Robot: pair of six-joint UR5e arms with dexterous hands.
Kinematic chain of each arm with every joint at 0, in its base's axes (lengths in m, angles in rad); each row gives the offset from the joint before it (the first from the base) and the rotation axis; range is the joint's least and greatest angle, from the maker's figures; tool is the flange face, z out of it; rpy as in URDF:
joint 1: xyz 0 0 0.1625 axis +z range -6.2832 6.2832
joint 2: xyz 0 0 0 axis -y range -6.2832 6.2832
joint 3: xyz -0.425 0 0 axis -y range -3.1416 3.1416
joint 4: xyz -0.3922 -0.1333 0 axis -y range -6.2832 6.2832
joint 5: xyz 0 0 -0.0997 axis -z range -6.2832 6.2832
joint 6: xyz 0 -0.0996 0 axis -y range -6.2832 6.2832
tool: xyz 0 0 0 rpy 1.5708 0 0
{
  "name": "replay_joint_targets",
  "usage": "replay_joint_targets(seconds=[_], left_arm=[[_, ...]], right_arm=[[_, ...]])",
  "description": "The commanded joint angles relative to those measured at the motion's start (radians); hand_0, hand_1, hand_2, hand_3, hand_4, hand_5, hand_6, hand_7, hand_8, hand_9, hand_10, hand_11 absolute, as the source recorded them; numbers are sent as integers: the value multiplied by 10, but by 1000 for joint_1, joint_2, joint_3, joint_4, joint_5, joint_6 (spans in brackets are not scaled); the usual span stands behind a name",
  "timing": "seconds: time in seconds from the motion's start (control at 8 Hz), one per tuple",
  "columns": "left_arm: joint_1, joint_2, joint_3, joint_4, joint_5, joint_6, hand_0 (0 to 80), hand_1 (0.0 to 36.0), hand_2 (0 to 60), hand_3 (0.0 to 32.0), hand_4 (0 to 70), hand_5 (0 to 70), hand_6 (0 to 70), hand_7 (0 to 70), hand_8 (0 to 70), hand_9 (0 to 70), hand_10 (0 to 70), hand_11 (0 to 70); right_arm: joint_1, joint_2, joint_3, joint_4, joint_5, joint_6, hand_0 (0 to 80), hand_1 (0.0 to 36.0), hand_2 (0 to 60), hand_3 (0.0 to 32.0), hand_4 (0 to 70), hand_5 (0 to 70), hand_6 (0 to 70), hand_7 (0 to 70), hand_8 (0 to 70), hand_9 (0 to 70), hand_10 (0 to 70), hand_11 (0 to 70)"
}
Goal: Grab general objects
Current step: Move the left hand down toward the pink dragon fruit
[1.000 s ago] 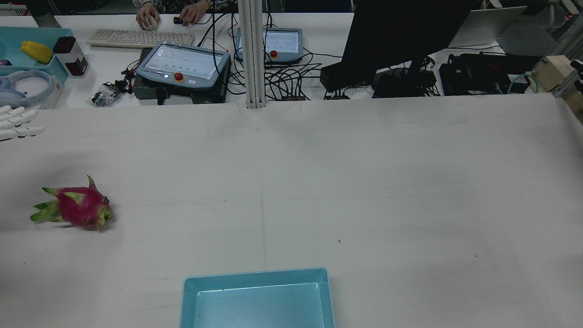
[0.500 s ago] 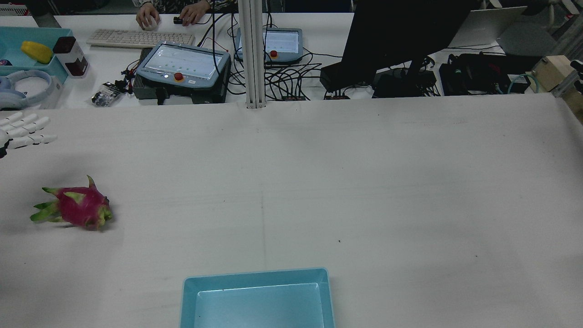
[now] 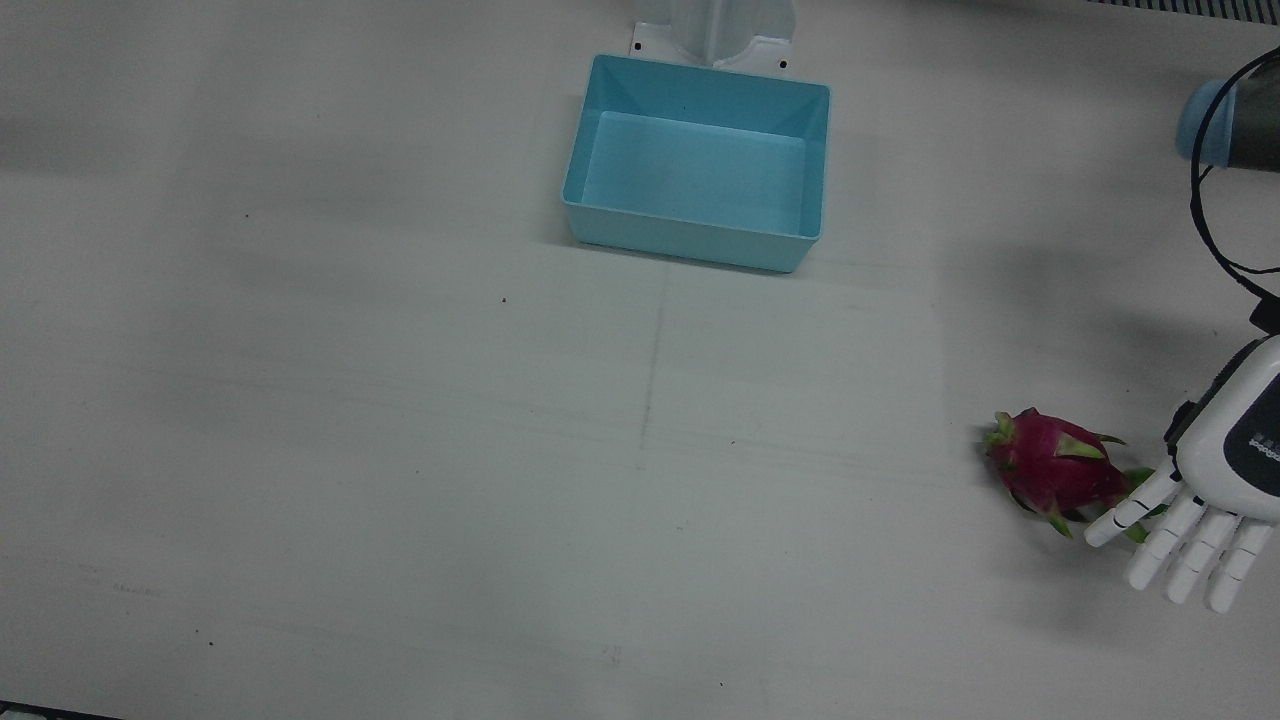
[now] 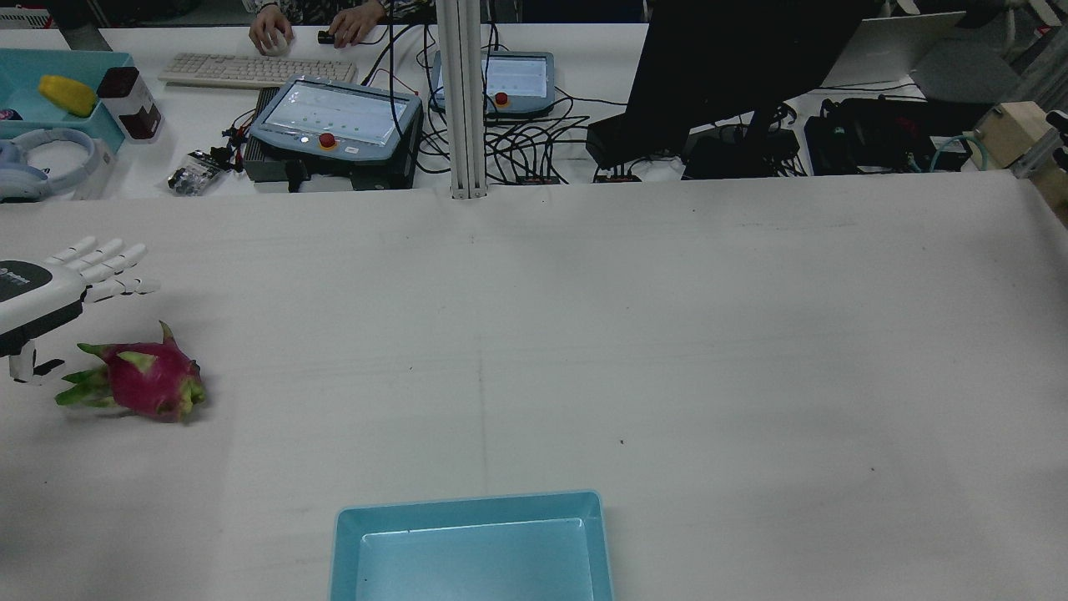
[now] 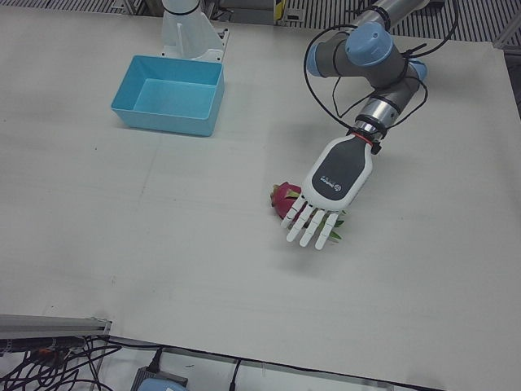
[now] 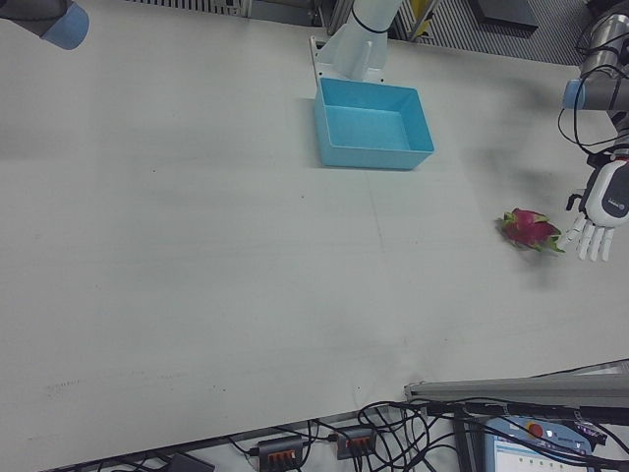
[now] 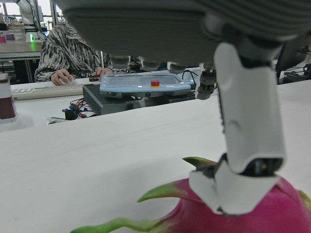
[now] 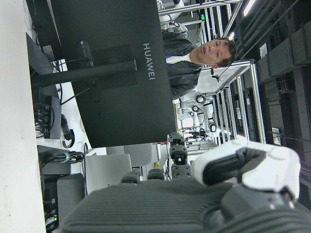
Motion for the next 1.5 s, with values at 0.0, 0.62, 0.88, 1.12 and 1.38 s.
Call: replay_joint_targets(seconds=[0.0, 0.62, 0.88, 1.12, 1.38], left_arm=[[3, -40, -94, 140, -4, 2, 514, 296, 468, 70, 0, 0, 0, 0, 0, 0, 0, 0], [-48, -61, -133, 247, -4, -3, 482, 220, 268, 80, 0, 0, 0, 0, 0, 0, 0, 0], [-94, -158, -142, 366, 2, -6, 483, 237, 330, 76, 0, 0, 0, 0, 0, 0, 0, 0], [-83, -167, -141, 385, -1, 5, 482, 251, 388, 60, 0, 0, 0, 0, 0, 0, 0, 0], [-50, -161, -130, 366, -15, 79, 485, 256, 392, 66, 0, 0, 0, 0, 0, 0, 0, 0]], right_arm=[[1, 0, -1, 0, 1, 1, 0, 0, 0, 0, 0, 0, 0, 0, 0, 0, 0, 0], [1, 0, -2, 0, -1, -1, 0, 0, 0, 0, 0, 0, 0, 0, 0, 0, 0, 0], [1, 0, -2, 0, 1, -1, 0, 0, 0, 0, 0, 0, 0, 0, 0, 0, 0, 0], [1, 0, -1, 0, -1, -1, 0, 0, 0, 0, 0, 0, 0, 0, 0, 0, 0, 0], [-1, 0, -2, 0, 1, -1, 0, 0, 0, 0, 0, 0, 0, 0, 0, 0, 0, 0]])
